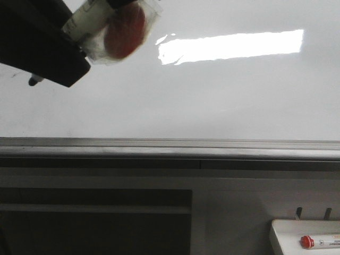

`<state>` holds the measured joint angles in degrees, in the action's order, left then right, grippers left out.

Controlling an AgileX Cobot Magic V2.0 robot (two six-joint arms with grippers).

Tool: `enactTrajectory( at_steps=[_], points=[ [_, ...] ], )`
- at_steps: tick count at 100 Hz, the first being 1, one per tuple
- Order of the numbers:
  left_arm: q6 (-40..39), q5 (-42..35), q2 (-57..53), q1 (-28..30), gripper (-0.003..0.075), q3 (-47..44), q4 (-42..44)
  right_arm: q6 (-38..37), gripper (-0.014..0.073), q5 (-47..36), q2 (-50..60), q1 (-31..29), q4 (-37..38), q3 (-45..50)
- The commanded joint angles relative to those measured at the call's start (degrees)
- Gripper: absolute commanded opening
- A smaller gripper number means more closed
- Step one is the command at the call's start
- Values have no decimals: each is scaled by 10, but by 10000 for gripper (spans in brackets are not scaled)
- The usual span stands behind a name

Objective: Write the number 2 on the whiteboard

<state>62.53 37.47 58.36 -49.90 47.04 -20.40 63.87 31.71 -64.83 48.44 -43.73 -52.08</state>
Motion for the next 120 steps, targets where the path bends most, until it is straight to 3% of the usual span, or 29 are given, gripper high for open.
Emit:
enactTrajectory(
  at_steps=[1, 19, 26, 41, 50, 61, 68, 80, 91, 97, 120],
  points=[
    [26, -35, -10, -7, -20, 21, -25, -6, -43, -15, -3, -1, -15, -17],
    [-35, -69, -17, -7, 5, 21, -27, -6, -71, -18, 1, -1, -18, -18],
    [-70, -96, -31, -7, 106, 21, -29, -6, -71, -18, 5, -1, -18, -18],
    [-129, -136, -92, -7, 447, 21, -31, -6, -71, -34, 22, -1, -18, -18],
    [-129, -137, -144, -7, 523, 21, -31, -6, -71, -69, 33, -1, -18, -18],
    [-147, -131, -217, -7, 496, 21, -30, -6, -71, -122, 36, -1, -19, -26],
    [-197, -131, -261, -7, 436, 21, -17, -6, -71, -158, 29, -1, -19, -36],
    [-351, -108, -329, 7, 242, 14, 94, -6, -71, -217, 1, -2, -10, -56],
    [-475, -27, -382, 24, 62, 4, 236, -6, -71, -238, -31, -6, -6, -78],
    [-516, 14, -399, 28, -23, 2, 267, -6, -71, -237, -51, -16, -6, -89],
    [-536, 74, -467, 32, -20, 2, 267, -6, -71, -230, -104, -71, -13, -104]
  ],
)
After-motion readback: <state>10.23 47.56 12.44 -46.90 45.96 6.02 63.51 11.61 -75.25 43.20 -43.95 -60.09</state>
